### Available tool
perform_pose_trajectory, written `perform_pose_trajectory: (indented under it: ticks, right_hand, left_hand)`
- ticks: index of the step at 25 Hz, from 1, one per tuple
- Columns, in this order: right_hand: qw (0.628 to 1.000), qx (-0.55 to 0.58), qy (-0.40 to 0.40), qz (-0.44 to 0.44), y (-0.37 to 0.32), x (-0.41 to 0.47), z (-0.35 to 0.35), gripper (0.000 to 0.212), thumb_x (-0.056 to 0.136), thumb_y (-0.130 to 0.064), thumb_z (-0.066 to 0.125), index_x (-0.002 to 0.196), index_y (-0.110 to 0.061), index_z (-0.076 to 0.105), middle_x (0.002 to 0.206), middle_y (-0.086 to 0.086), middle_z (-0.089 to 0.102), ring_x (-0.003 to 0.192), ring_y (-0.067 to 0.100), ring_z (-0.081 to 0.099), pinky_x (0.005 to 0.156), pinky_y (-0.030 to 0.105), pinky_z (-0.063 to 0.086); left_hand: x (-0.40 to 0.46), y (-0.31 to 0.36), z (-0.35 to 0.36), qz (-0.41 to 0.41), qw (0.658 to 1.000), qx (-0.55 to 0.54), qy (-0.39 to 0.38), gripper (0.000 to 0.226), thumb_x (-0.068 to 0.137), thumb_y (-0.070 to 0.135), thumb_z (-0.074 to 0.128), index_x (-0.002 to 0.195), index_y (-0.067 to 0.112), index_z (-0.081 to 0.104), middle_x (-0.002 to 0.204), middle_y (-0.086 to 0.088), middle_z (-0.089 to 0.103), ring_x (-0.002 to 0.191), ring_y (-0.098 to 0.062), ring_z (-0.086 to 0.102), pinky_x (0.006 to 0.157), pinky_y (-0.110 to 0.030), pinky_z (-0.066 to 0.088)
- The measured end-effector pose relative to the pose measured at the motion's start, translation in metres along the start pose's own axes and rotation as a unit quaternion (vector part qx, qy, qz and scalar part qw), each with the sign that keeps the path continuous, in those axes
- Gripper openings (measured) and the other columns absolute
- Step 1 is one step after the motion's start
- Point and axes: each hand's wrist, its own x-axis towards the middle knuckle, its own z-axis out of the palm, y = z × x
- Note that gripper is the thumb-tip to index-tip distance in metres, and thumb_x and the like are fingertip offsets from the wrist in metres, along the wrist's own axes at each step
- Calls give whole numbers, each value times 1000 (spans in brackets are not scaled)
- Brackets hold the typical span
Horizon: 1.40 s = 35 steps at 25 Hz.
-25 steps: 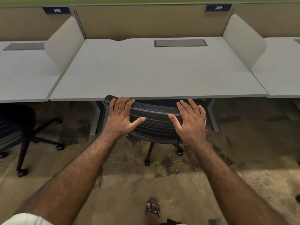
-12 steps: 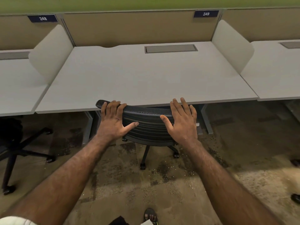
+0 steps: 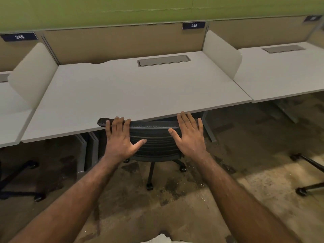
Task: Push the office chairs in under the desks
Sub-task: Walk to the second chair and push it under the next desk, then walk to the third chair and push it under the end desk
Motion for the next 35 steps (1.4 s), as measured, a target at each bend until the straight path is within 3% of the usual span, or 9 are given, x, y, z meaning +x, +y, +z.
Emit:
perform_pose_trajectory:
  ticks: [6, 9, 13, 16, 18, 23, 31, 35]
  right_hand:
    - [1000, 1, -28, 5, -8, -46, -10, 86, 108, -77, 25, 174, -28, -2, 180, -7, -18, 163, 10, -26, 134, 51, -14]
    - [999, 17, -31, 39, -10, -94, -10, 83, 108, -76, 24, 174, -28, 8, 182, -7, -8, 166, 10, -15, 135, 53, -8]
    - [992, -4, -44, 115, -8, -171, -6, 87, 104, -77, 18, 174, -26, 15, 183, -5, 0, 168, 14, -9, 134, 58, -3]
    - [983, -23, -34, 177, 1, -226, -11, 86, 105, -76, 24, 173, -23, 22, 183, -2, 5, 169, 17, -6, 134, 58, -2]
    - [972, -30, -28, 233, 10, -266, -17, 87, 105, -77, 24, 173, -23, 24, 183, -1, 5, 169, 17, -6, 134, 58, -3]
    - [928, -41, -12, 371, 27, -368, -34, 82, 107, -72, 32, 173, -24, 23, 183, 0, 2, 168, 18, -9, 133, 57, -5]
    - [860, -38, 35, 507, 70, -498, -50, 81, 108, -73, 32, 172, -23, 25, 183, 0, 1, 168, 17, -10, 132, 55, -12]
    - [825, -26, 56, 562, 109, -549, -60, 88, 104, -78, 21, 171, -23, 27, 183, 2, 4, 168, 18, -8, 133, 57, -9]
  left_hand:
    - [-20, 37, 2, 75, 997, -20, -16, 115, 87, 88, 37, 168, 10, 15, 177, -18, 9, 165, -35, 3, 130, -65, 4]
    - [-36, 64, 7, 132, 990, -53, -7, 111, 92, 83, 43, 169, 9, 11, 178, -18, -6, 165, -35, -7, 131, -65, 4]
    - [-64, 106, 15, 197, 975, -84, -54, 108, 94, 80, 45, 169, 9, 12, 178, -17, -2, 165, -31, -6, 132, -63, 6]
    - [-92, 141, 25, 250, 958, -110, -88, 106, 96, 83, 32, 168, 9, 11, 178, -16, 2, 166, -29, -6, 133, -60, 5]
    - [-113, 167, 33, 298, 940, -122, -111, 104, 97, 82, 29, 168, 8, 11, 178, -17, 3, 166, -29, -6, 133, -60, 5]
    - [-162, 236, 40, 404, 886, -178, -141, 104, 97, 73, 50, 168, 6, 13, 177, -19, 8, 166, -31, -3, 133, -58, 2]
    - [-231, 358, 43, 538, 808, -162, -179, 104, 98, 77, 39, 168, 5, 9, 178, -18, 3, 165, -31, -8, 133, -56, -3]
    - [-259, 436, 41, 591, 766, -163, -193, 104, 98, 76, 39, 167, 2, 13, 177, -21, 6, 165, -34, -4, 133, -55, -3]
